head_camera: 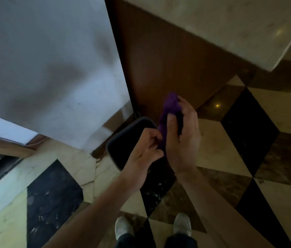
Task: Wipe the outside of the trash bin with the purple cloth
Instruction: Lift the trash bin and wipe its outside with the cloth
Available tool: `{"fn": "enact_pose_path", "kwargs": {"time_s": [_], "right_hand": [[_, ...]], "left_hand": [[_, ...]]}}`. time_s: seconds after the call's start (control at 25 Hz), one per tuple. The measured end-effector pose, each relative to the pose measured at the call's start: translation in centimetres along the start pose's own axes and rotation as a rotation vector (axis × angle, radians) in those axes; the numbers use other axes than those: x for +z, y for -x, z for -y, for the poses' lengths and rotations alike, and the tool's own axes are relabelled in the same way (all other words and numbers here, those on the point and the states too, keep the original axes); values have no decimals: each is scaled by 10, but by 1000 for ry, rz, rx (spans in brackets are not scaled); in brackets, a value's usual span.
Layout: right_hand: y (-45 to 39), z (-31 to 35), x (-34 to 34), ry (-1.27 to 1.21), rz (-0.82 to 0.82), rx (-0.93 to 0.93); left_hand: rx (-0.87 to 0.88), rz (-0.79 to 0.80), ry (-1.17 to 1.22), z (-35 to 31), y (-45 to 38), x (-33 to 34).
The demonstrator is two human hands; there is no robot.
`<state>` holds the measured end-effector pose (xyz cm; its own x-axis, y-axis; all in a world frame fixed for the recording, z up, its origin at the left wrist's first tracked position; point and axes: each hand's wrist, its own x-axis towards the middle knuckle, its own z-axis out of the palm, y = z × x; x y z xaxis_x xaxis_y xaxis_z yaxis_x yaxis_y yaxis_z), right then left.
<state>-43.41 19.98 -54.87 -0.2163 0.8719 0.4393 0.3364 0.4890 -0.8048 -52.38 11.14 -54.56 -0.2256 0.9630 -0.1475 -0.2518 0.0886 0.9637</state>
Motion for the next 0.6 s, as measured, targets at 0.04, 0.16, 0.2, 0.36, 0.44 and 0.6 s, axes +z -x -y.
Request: {"fn": "enact_pose_path", "kwargs": {"time_s": [0.04,0.16,0.2,0.36,0.44,0.6], "right_hand": [[9,-21,10,54,-4,-19],[38,-94,37,161,62,-69],[51,-120,47,187,85,-100],[102,-222,85,441,208,-291],[123,-263,100,514,245,-347],[154,-326,127,539,197,-497]], "left_hand": [[-18,-17,-29,29,-8,-8],[22,13,-187,117,-21,-40],[50,-7,-337,145,-24,-55],[8,-74,-1392,251,-24,-128],[24,15,-1644,290,-16,-150],[287,39,-1723,341,-12,-167]]}}
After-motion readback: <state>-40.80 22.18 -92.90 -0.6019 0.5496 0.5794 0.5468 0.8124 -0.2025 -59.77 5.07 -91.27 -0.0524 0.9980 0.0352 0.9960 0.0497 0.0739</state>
